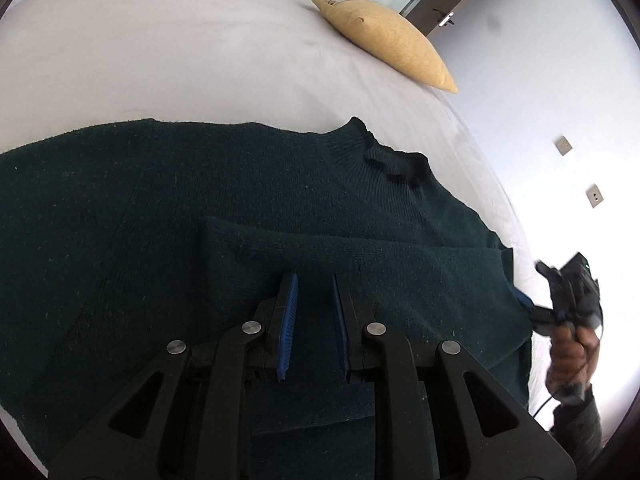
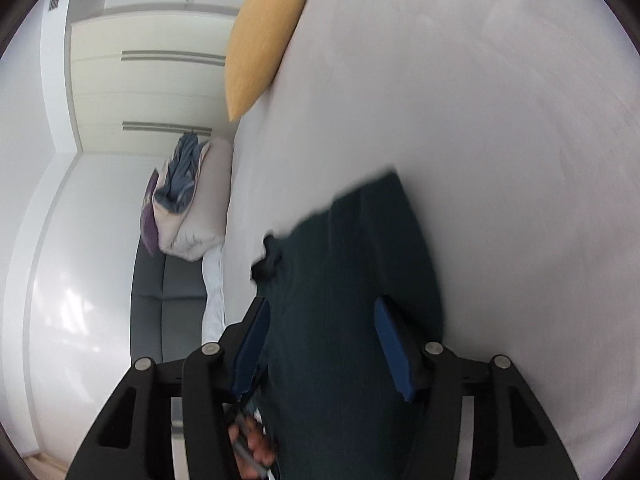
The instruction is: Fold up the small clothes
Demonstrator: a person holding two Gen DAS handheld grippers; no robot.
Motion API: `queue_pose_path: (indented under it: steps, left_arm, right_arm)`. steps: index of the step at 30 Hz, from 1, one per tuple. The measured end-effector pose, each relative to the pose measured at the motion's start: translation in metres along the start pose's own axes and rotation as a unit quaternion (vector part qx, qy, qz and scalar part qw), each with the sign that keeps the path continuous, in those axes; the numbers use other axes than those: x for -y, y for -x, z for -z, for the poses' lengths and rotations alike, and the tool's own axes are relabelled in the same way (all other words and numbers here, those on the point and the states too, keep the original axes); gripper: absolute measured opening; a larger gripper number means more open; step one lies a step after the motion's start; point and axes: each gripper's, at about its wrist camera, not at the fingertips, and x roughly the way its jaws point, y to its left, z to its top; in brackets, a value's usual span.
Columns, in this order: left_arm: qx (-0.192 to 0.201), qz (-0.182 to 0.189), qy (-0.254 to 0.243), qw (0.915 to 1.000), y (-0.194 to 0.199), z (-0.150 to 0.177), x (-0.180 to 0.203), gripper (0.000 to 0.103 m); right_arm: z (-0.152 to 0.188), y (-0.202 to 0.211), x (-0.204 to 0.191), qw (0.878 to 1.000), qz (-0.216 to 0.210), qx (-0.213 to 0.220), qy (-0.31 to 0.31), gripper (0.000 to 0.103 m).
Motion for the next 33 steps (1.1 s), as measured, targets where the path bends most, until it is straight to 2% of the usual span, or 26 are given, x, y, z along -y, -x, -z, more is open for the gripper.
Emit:
queue_pose_path:
  steps: [6, 8, 9, 10, 11, 12, 14, 17, 18, 19, 20, 21, 22, 23, 26, 27, 31, 33]
  left_arm:
    - [-0.001, 0.003, 0.008, 1.0000, 0.005, -0.002, -0.003, 0.017]
    - [0.002, 0.006, 0.009, 0.9999, 0.005, 0.000, -0.005, 0.017]
    - [0.004, 0.005, 0.005, 1.0000, 0.003, 0.000, -0.004, 0.017]
    - [0.007, 0.003, -0.004, 1.0000, 0.002, 0.001, -0.003, 0.017]
    - [0.011, 0.001, -0.016, 0.9998, 0.001, 0.003, -0.003, 0.017]
    - [0.014, 0.003, -0.017, 0.9998, 0.001, 0.004, -0.003, 0.017]
    - [0.016, 0.009, -0.012, 0.9998, 0.005, 0.005, -0.004, 0.017]
    - [0.030, -0.011, -0.005, 0.9995, 0.032, 0.010, -0.005, 0.017]
    - [0.041, -0.011, 0.003, 0.9991, 0.047, 0.013, -0.009, 0.017]
    - [0.053, -0.003, 0.012, 0.9985, 0.061, 0.016, -0.015, 0.021]
    - [0.072, 0.008, 0.032, 0.9969, 0.081, 0.021, -0.025, 0.040]
    - [0.093, 0.014, 0.056, 0.9939, 0.101, 0.027, -0.038, 0.058]
    - [0.126, 0.019, 0.089, 0.9879, 0.127, 0.036, -0.057, 0.091]
    - [0.162, 0.017, 0.123, 0.9789, 0.151, 0.047, -0.077, 0.100]
    - [0.207, 0.018, 0.211, 0.9552, 0.198, 0.072, -0.136, 0.100]
    - [0.216, 0.023, 0.248, 0.9442, 0.211, 0.082, -0.160, 0.100]
    - [0.256, 0.018, 0.364, 0.8955, 0.251, 0.120, -0.238, 0.100]
    - [0.281, 0.026, 0.414, 0.8652, 0.268, 0.139, -0.270, 0.100]
  right_arm:
    - [0.039, 0.009, -0.010, 0.998, 0.034, -0.047, 0.041, 0.058]
    - [0.045, 0.007, -0.003, 0.996, 0.059, -0.046, 0.054, 0.050]
    - [0.045, 0.005, 0.004, 0.995, 0.068, -0.044, 0.058, 0.033]
    - [0.045, 0.004, 0.013, 0.995, 0.079, -0.040, 0.055, 0.001]
    - [0.045, 0.005, 0.023, 0.995, 0.086, -0.036, 0.045, 0.000]
    - [0.044, 0.008, 0.038, 0.998, 0.043, -0.033, 0.020, 0.000]
    - [0.043, 0.012, 0.046, 0.999, 0.013, -0.032, 0.016, 0.000]
    - [0.048, 0.016, 0.033, 0.999, 0.039, -0.022, 0.027, 0.000]
    - [0.049, 0.019, 0.028, 0.999, 0.044, -0.014, 0.025, 0.008]
    - [0.053, 0.023, 0.020, 0.999, 0.041, 0.001, 0.029, 0.035]
    - [0.060, 0.028, 0.007, 0.999, 0.032, 0.021, 0.039, 0.050]
    - [0.068, 0.033, -0.008, 0.997, 0.026, 0.043, 0.054, 0.074]
    - [0.076, 0.037, -0.019, 0.996, 0.021, 0.056, 0.067, 0.081]
    - [0.088, 0.041, -0.037, 0.994, 0.003, 0.067, 0.089, 0.081]
    - [0.115, 0.039, -0.064, 0.992, -0.041, 0.053, 0.108, 0.081]
    - [0.129, 0.033, -0.074, 0.991, -0.051, 0.044, 0.114, 0.081]
    - [0.165, 0.011, -0.095, 0.990, -0.066, 0.013, 0.123, 0.081]
    - [0.178, 0.002, -0.100, 0.990, -0.067, 0.003, 0.124, 0.081]
